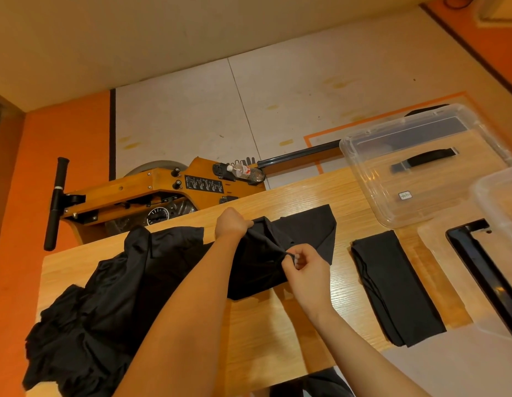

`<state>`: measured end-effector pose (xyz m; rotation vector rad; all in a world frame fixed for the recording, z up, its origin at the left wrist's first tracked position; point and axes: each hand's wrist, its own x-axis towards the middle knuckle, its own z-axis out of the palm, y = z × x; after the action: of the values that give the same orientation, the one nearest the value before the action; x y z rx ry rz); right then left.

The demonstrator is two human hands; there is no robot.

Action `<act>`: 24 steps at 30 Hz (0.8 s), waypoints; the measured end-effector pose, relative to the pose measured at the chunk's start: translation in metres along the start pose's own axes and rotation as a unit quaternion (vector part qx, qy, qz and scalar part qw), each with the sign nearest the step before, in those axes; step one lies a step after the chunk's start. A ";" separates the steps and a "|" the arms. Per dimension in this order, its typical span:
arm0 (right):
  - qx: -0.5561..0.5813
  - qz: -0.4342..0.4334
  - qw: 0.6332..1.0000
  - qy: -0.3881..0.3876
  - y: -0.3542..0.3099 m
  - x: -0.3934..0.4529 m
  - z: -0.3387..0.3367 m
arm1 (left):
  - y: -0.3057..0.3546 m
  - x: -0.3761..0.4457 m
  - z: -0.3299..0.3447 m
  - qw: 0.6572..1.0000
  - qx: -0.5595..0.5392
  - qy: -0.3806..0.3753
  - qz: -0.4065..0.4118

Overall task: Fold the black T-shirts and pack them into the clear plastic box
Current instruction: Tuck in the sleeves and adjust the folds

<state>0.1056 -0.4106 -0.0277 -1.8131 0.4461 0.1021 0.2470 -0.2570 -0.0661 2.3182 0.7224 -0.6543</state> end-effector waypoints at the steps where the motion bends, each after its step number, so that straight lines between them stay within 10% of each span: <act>1: -0.001 -0.001 1.000 0.000 0.000 0.000 0.000 | 0.001 -0.001 0.000 1.000 0.007 -0.009 -0.002; 24: -0.003 -0.006 0.999 0.051 0.002 0.002 -0.031 | -0.028 -0.031 -0.036 0.981 -0.178 -0.026 0.070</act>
<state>0.1020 -0.4406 -0.0210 -1.8318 0.5059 0.0026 0.2165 -0.2238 -0.0340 1.9944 0.5909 -0.4764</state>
